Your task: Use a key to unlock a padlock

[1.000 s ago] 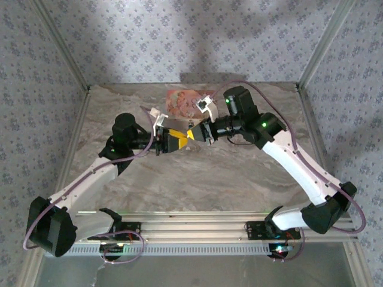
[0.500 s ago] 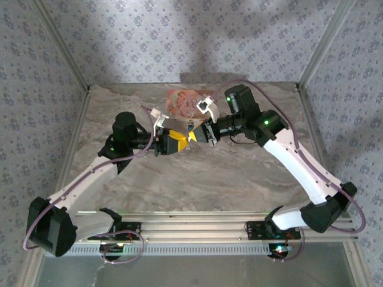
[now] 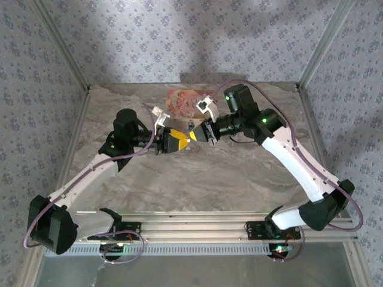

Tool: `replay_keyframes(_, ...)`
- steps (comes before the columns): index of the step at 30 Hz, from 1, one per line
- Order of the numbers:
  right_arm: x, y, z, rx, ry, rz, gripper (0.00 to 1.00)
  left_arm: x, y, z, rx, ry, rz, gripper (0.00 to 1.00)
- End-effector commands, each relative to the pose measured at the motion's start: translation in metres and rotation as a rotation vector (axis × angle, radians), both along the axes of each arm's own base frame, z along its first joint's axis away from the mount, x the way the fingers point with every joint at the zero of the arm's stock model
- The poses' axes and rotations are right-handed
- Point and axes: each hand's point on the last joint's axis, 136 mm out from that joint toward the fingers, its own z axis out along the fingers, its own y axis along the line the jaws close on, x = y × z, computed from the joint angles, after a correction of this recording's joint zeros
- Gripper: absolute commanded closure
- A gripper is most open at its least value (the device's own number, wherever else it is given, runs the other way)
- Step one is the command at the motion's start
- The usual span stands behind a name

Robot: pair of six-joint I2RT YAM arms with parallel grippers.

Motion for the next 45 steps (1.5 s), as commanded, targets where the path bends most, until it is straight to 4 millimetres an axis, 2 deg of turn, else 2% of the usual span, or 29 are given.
replay_keyframes(1, -0.003, 0.000, 0.010, 0.026, -0.008, 0.020, 1.00, -0.005, -0.002, 0.007, -0.006, -0.033, -0.035, 0.72)
replay_keyframes(8, -0.003, 0.002, 0.009, 0.032, 0.002, 0.025, 1.00, -0.004, -0.003, 0.008, -0.008, -0.040, -0.042, 0.76)
replay_keyframes(17, -0.004, 0.003, 0.007, 0.030, 0.018, 0.037, 1.00, -0.002, -0.003, 0.009, -0.008, -0.045, -0.028, 0.92)
replay_keyframes(19, -0.004, 0.003, 0.006, 0.028, 0.023, 0.038, 1.00, -0.002, -0.002, 0.011, -0.010, -0.050, -0.027, 0.99)
replay_keyframes(22, -0.003, 0.003, 0.004, 0.022, 0.028, 0.027, 1.00, -0.002, -0.001, 0.011, -0.007, -0.059, -0.011, 1.00)
replay_keyframes(23, -0.001, 0.002, 0.004, 0.021, 0.029, 0.015, 0.93, 0.000, -0.001, 0.009, 0.000, -0.057, 0.002, 1.00)
replay_keyframes(24, 0.002, 0.001, 0.005, 0.023, 0.024, -0.002, 0.81, 0.002, 0.000, 0.006, 0.009, -0.053, 0.017, 1.00)
replay_keyframes(25, 0.006, -0.001, 0.005, 0.022, 0.022, -0.027, 0.69, 0.005, 0.000, 0.002, 0.023, -0.043, 0.033, 1.00)
replay_keyframes(27, 0.018, -0.008, 0.009, 0.041, 0.010, -0.096, 0.52, 0.013, 0.003, -0.009, 0.056, -0.018, 0.075, 1.00)
replay_keyframes(29, 0.032, -0.019, 0.009, 0.041, -0.001, -0.185, 0.45, 0.023, 0.008, -0.023, 0.094, 0.019, 0.137, 1.00)
replay_keyframes(31, 0.049, -0.037, 0.002, 0.000, -0.010, -0.303, 0.42, 0.032, 0.014, -0.035, 0.119, 0.053, 0.188, 1.00)
replay_keyframes(34, 0.076, -0.071, -0.020, -0.120, -0.004, -0.507, 0.40, 0.043, 0.025, -0.051, 0.147, 0.088, 0.274, 1.00)
replay_keyframes(37, 0.096, -0.094, -0.042, -0.203, 0.047, -0.650, 0.39, 0.057, 0.040, -0.067, 0.192, 0.128, 0.377, 1.00)
replay_keyframes(41, 0.123, -0.106, -0.074, -0.231, 0.183, -0.778, 0.39, 0.080, 0.064, -0.089, 0.249, 0.193, 0.524, 1.00)
replay_keyframes(45, 0.151, -0.108, -0.107, -0.250, 0.317, -0.839, 0.39, 0.102, 0.087, -0.109, 0.312, 0.256, 0.642, 1.00)
